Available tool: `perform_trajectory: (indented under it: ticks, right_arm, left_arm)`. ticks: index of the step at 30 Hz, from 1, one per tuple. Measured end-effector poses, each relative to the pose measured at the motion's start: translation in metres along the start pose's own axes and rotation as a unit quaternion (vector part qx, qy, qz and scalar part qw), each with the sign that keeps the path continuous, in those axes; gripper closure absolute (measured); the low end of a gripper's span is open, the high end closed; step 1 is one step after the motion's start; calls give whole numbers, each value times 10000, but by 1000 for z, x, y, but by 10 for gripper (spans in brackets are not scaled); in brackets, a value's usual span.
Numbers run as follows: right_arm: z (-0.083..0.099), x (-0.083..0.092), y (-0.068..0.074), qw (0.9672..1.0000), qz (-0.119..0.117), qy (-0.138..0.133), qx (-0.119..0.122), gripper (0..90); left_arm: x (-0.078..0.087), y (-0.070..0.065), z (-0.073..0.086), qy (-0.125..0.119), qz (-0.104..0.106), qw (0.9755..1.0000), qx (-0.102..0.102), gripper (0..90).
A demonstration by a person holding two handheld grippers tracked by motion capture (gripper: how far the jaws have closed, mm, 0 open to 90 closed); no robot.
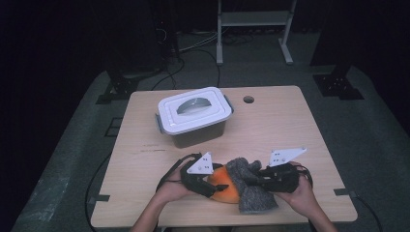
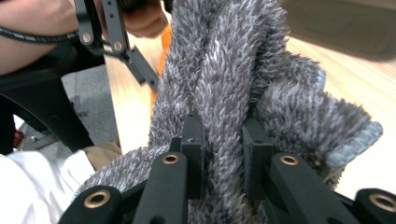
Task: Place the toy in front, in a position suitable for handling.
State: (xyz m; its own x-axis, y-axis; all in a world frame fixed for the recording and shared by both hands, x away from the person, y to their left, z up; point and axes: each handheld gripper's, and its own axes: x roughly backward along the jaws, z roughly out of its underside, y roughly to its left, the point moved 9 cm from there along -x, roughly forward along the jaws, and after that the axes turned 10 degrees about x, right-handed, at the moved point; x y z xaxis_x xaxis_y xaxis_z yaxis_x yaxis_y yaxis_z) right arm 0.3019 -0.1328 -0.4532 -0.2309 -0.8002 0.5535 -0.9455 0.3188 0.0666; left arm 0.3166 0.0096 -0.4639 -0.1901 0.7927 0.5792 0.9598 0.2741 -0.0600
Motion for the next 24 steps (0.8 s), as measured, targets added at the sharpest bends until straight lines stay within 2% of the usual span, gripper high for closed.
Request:
perform_trajectory:
  ticks: [1, 2, 3, 4, 5, 6, 7, 8, 12, 14, 16, 18, 19, 20, 24]
  right_arm:
    - [3, 0, -1, 10000, 17, 15, -19, 743]
    - [11, 2, -3, 9998, -80, -46, -193, 743]
    - [11, 2, -3, 9998, -80, -46, -193, 743]
    - [18, 2, -5, 9989, -213, -131, -407, 743]
    - [18, 2, -5, 9989, -213, -131, -407, 743]
    - [25, 2, -8, 9982, -244, -144, -537, 743]
    - [25, 2, -8, 9982, -244, -144, -537, 743]
    - [30, 2, -11, 9978, -231, -108, -611, 743]
    - [40, 2, -20, 9972, -144, 51, -726, 741]
    - [39, 4, -21, 9967, -161, -1, -790, 741]
    - [35, 6, -21, 9966, -177, -97, -801, 741]
    - [18, 8, -20, 9965, -179, -365, -736, 741]
    - [18, 8, -20, 9965, -179, -365, -736, 741]
    - [14, 2, -16, 9976, -188, -287, -609, 741]
    - [21, -2, -17, 9974, -227, -199, -659, 741]
  left_arm:
    - [1, 1, 2, -28, 43, 10000, 59, 347]
    - [3, 1, 5, -75, 107, 9999, 61, 348]
    - [3, 1, 5, -75, 107, 9999, 61, 348]
    - [5, 3, 9, -92, 152, 9998, 115, 348]
    - [5, 3, 9, -92, 152, 9998, 115, 347]
    - [6, 5, 11, -117, 197, 9996, 164, 345]
    - [7, 6, 12, -123, 211, 9995, 185, 345]
    - [9, 9, 15, -153, 252, 9991, 305, 340]
    - [11, 10, 18, -176, 294, 9988, 356, 333]
    - [13, 9, 20, -164, 351, 9987, 318, 325]
    - [14, 8, 21, -155, 377, 9988, 280, 323]
    - [14, 9, 22, -153, 386, 9986, 336, 312]
    - [14, 9, 22, -153, 386, 9986, 336, 307]
    - [15, 10, 23, -127, 383, 9986, 330, 305]
    - [14, 10, 24, -154, 395, 9984, 365, 302]
